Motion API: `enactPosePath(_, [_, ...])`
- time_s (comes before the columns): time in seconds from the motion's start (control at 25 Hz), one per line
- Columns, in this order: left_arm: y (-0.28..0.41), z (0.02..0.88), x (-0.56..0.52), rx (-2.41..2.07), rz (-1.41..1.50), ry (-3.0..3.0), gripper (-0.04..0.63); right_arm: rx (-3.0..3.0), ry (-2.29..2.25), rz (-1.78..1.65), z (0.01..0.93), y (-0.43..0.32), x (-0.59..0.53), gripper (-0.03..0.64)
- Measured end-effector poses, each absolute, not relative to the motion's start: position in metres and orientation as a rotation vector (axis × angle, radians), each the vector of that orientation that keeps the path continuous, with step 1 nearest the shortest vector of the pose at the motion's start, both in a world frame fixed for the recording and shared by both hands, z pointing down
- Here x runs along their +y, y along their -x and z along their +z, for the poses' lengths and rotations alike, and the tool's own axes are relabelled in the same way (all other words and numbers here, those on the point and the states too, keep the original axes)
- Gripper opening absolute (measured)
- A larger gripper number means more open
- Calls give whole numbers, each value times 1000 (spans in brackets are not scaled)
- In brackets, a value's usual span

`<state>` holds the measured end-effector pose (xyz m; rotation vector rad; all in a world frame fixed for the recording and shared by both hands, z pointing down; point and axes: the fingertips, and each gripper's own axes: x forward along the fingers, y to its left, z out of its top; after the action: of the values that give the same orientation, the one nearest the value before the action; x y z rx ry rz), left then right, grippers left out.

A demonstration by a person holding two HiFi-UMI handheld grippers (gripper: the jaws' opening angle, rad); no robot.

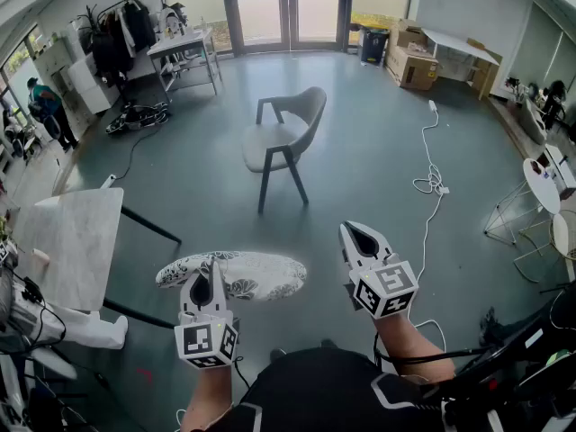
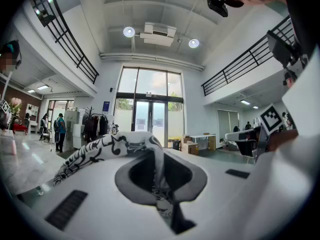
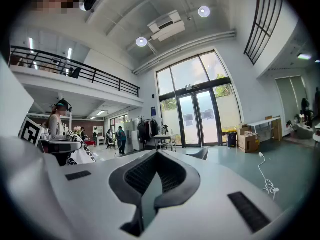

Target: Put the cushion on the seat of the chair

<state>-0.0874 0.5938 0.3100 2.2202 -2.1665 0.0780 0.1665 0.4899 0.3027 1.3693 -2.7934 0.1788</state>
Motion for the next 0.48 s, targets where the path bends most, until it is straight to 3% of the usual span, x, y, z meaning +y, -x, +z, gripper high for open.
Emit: enactPosePath(0.48, [97,313,601,-2143,81,-2241,21,-2801,-1374,161,300,-156,498,9])
